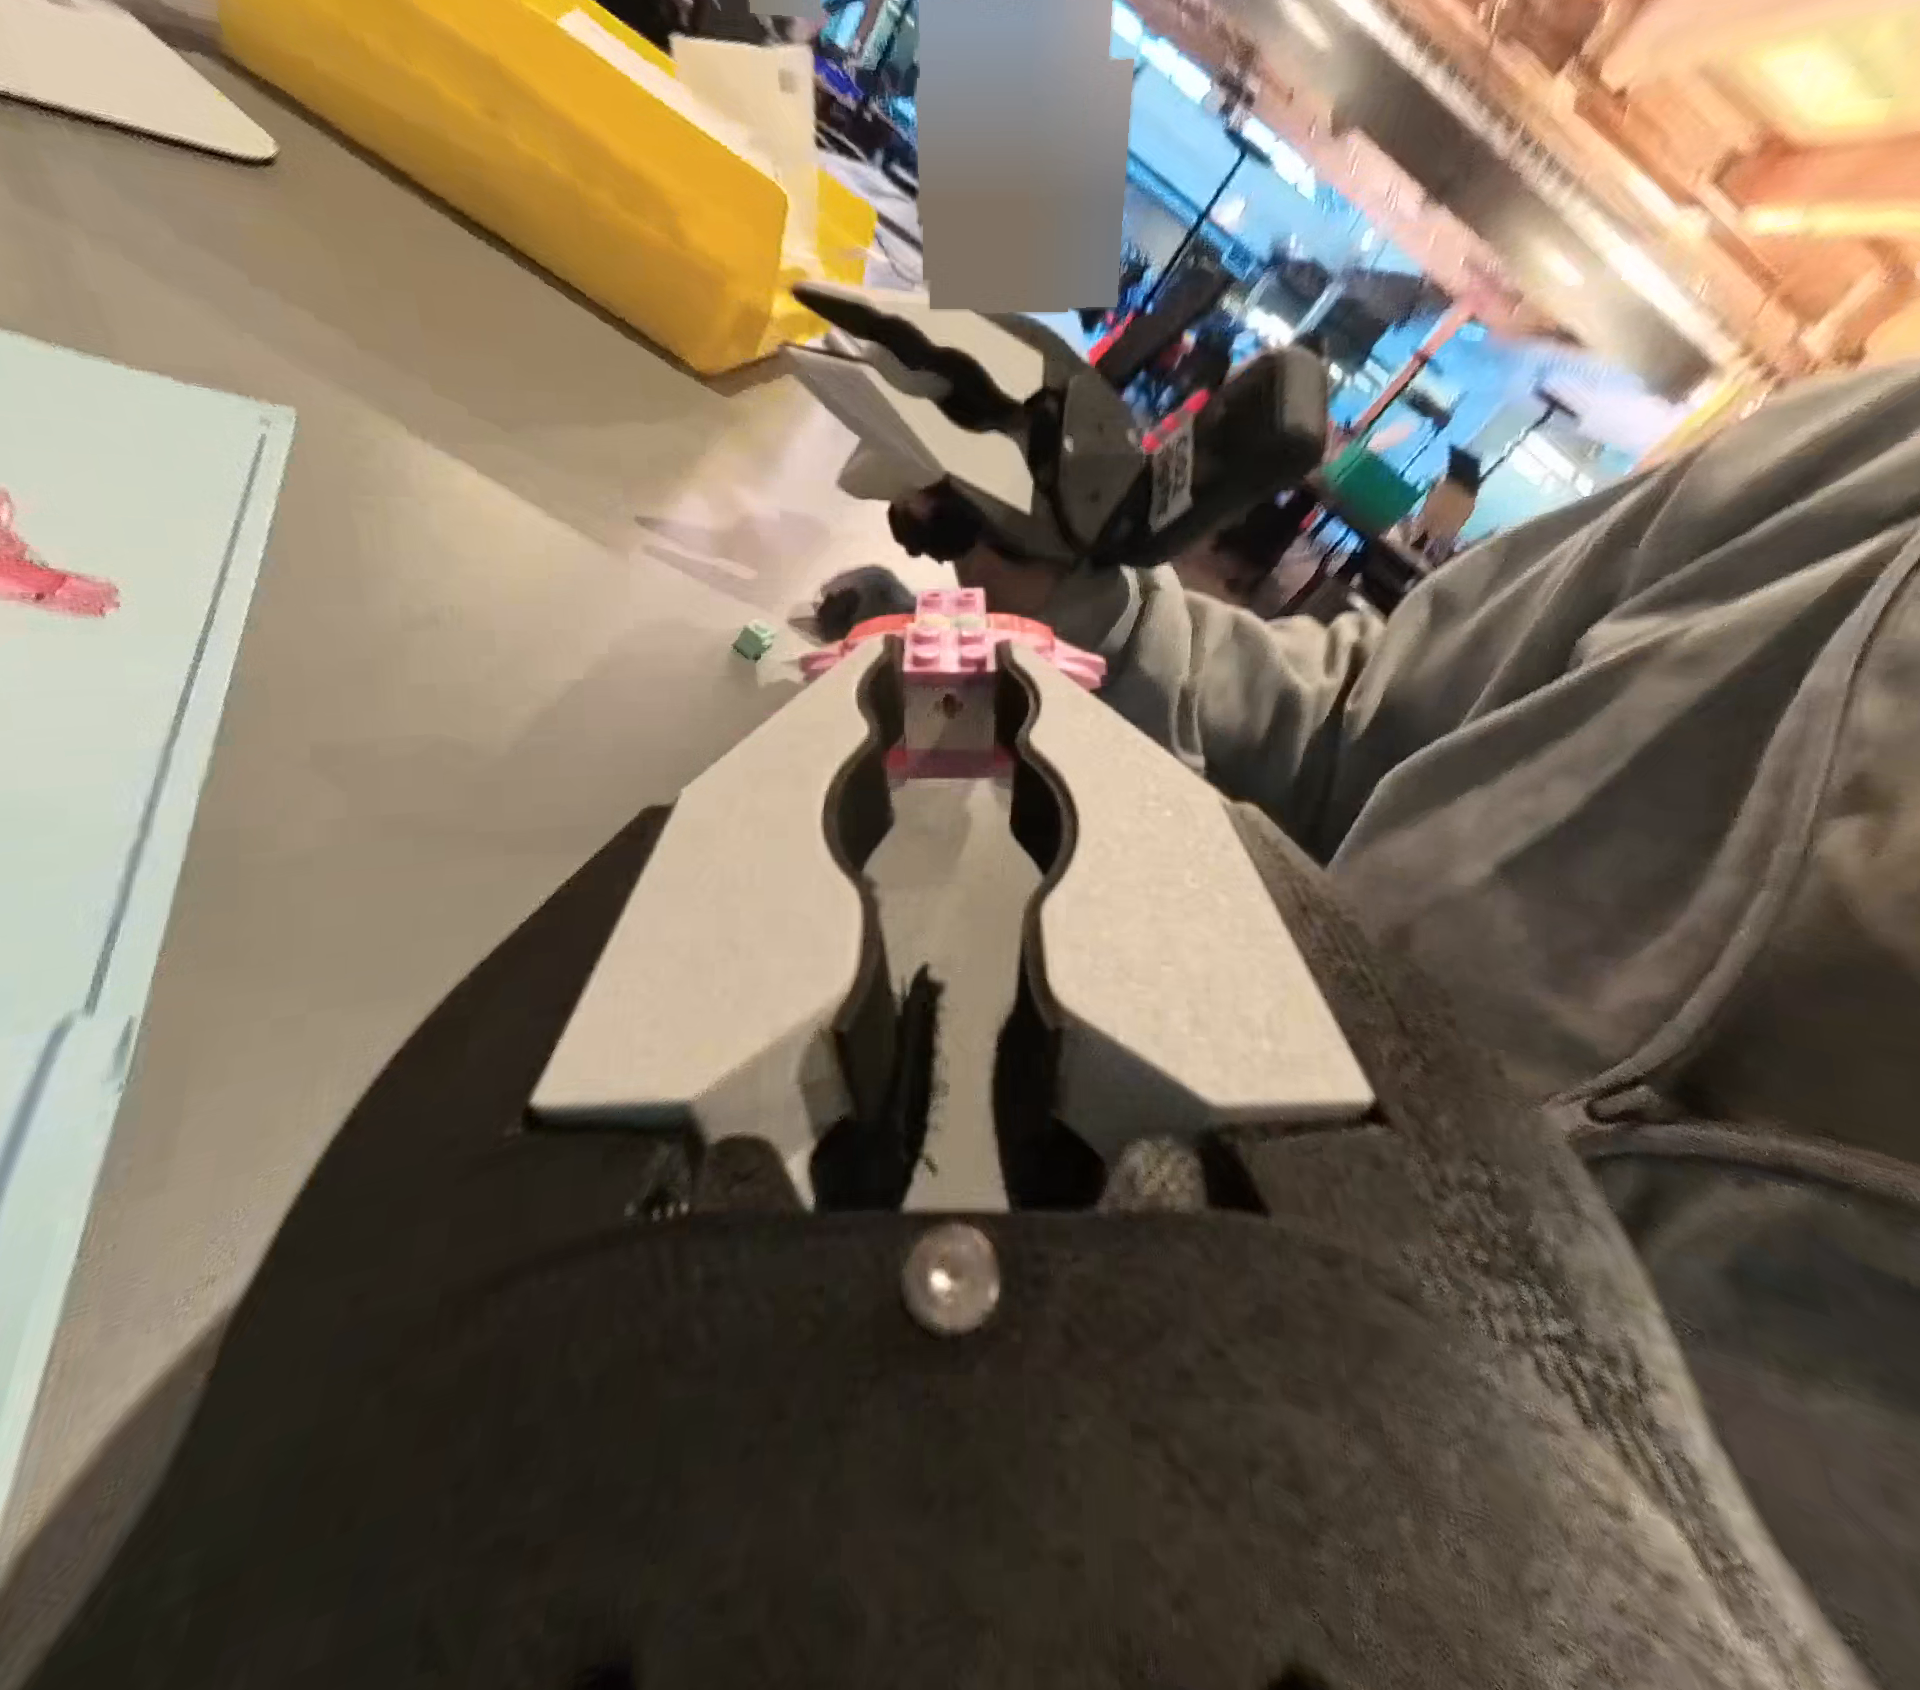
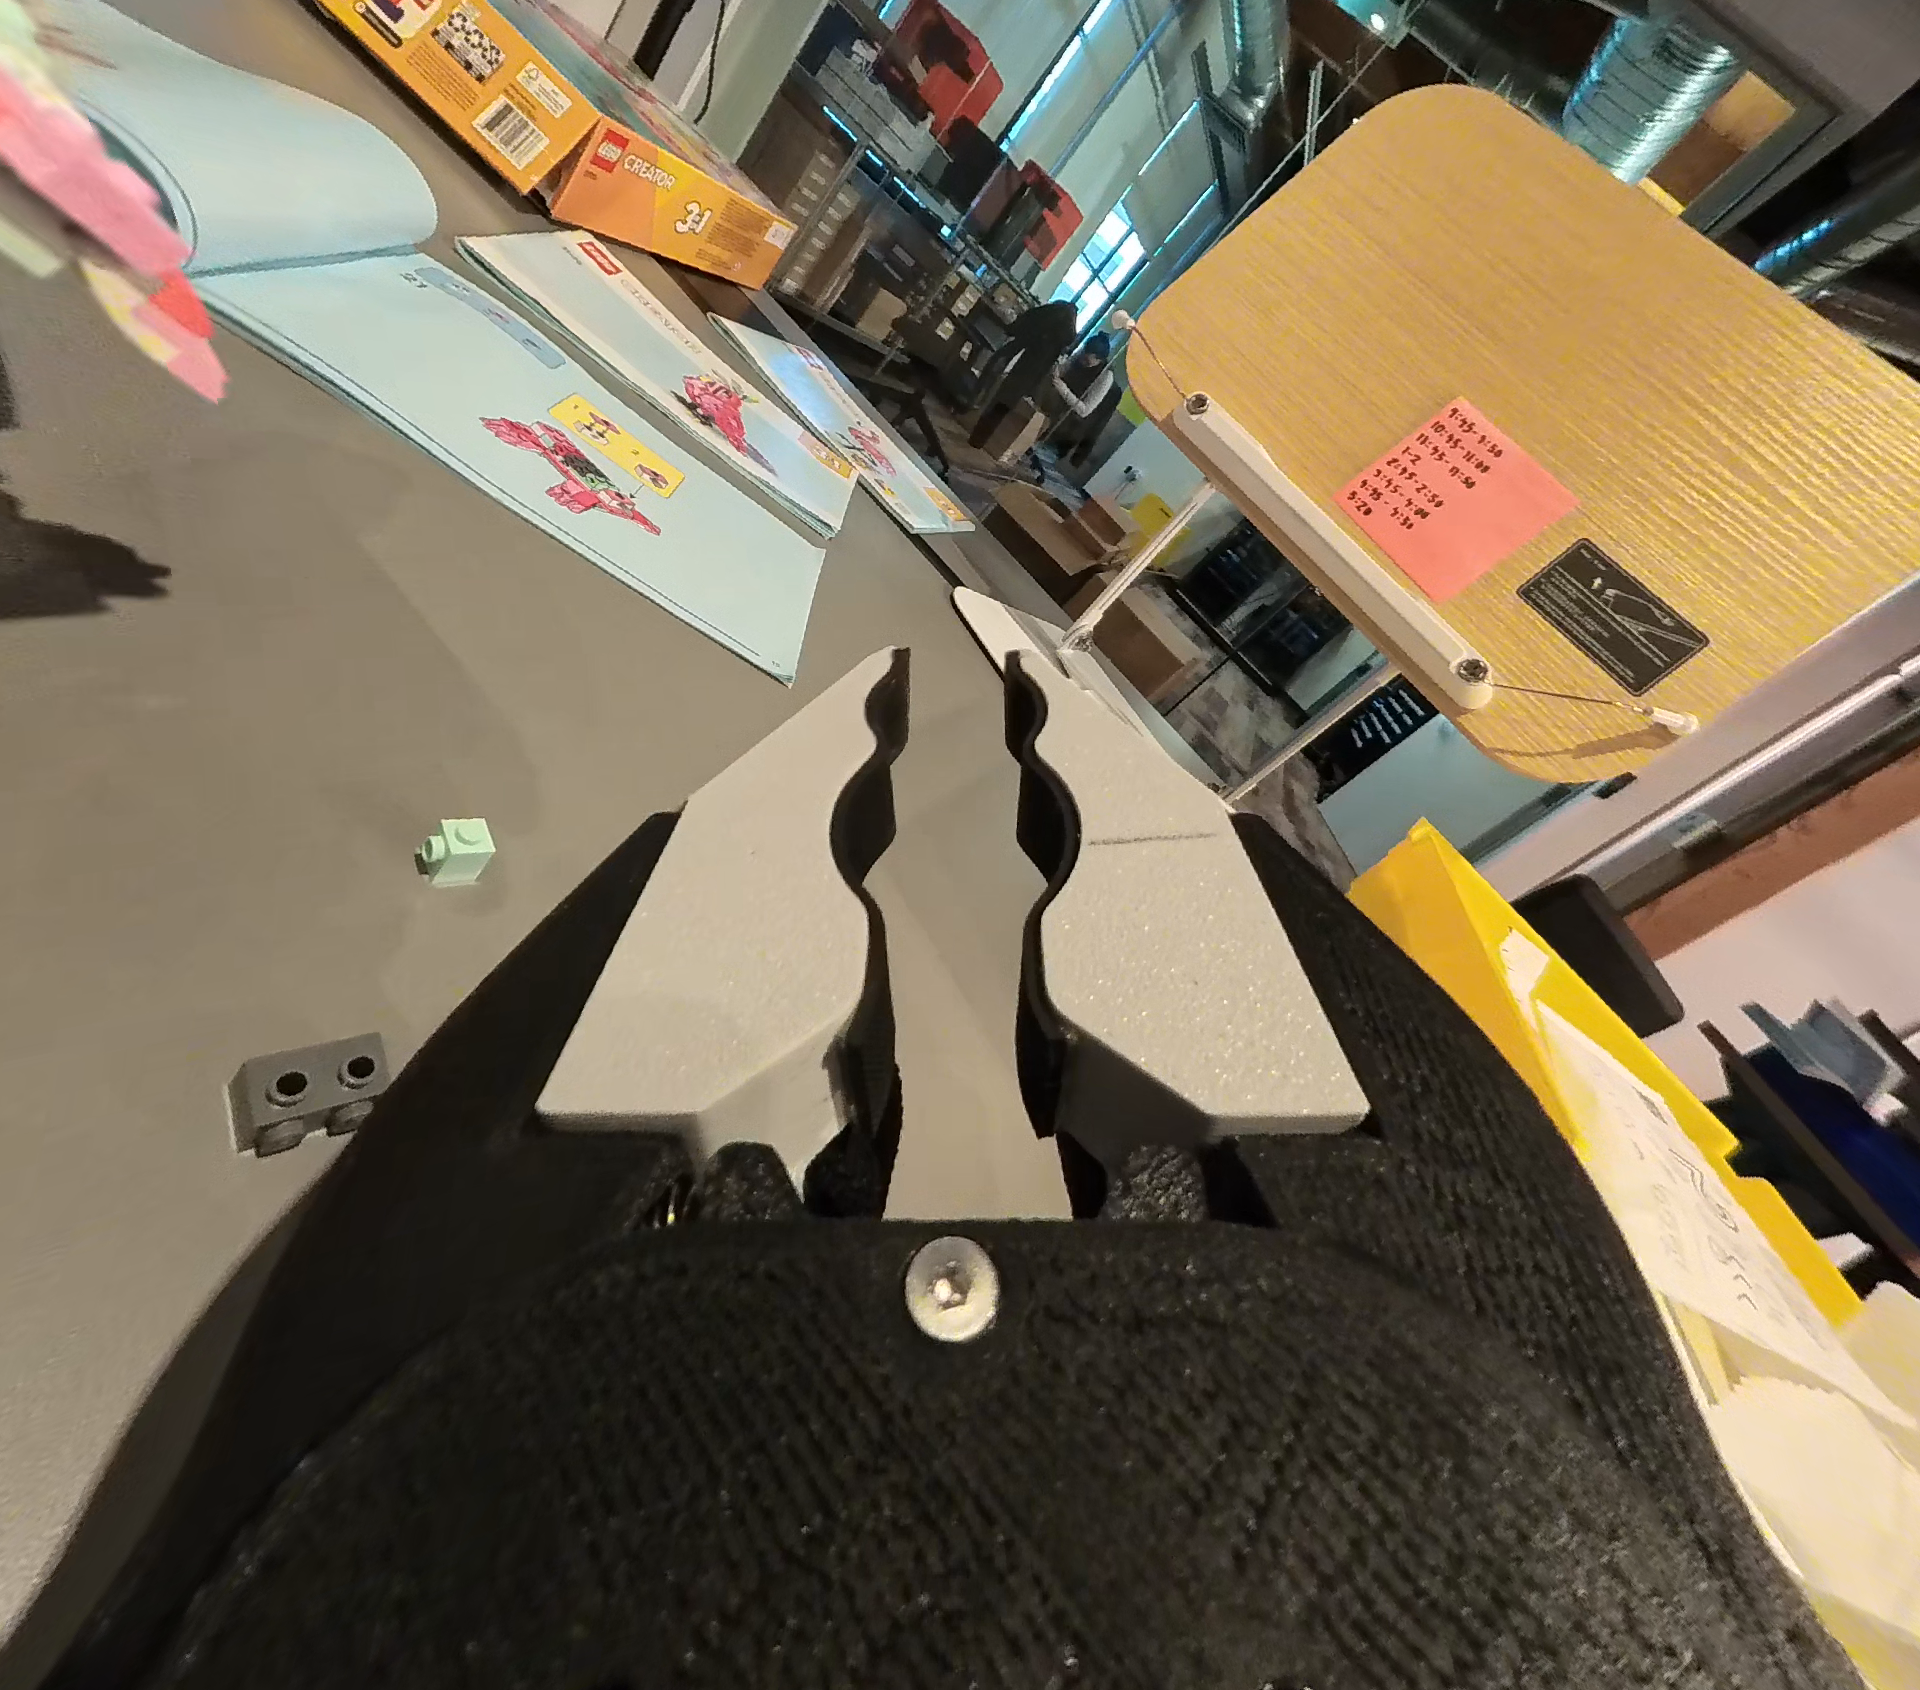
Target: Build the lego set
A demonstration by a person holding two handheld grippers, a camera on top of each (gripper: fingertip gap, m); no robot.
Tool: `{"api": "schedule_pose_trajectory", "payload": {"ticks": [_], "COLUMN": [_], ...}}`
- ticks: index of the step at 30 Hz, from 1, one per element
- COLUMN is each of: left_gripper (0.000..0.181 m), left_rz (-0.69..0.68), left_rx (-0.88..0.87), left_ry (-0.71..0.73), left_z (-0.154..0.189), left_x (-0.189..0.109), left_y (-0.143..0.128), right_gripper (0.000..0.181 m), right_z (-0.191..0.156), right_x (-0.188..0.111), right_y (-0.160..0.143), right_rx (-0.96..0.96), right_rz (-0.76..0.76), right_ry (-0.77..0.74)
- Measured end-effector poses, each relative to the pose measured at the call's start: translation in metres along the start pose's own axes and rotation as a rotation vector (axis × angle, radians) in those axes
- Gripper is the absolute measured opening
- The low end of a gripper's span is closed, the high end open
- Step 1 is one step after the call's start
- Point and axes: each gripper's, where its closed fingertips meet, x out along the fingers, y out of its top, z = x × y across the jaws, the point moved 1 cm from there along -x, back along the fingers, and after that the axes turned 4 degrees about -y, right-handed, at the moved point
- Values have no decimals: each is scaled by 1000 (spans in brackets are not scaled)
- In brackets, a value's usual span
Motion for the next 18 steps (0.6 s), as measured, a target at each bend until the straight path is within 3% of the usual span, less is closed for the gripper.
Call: {"api": "schedule_pose_trajectory", "payload": {"ticks": [7,18], "left_gripper": [15,15], "left_rz": [66,92], "left_rx": [-134,-171], "left_ry": [-13,-17], "left_z": [-10,-14], "left_x": [-9,-12], "left_y": [4,7], "right_gripper": [15,15], "right_z": [1,1], "right_x": [-1,-3], "right_y": [1,1], "right_rx": [11,16], "right_rz": [7,8], "right_ry": [-1,6]}}
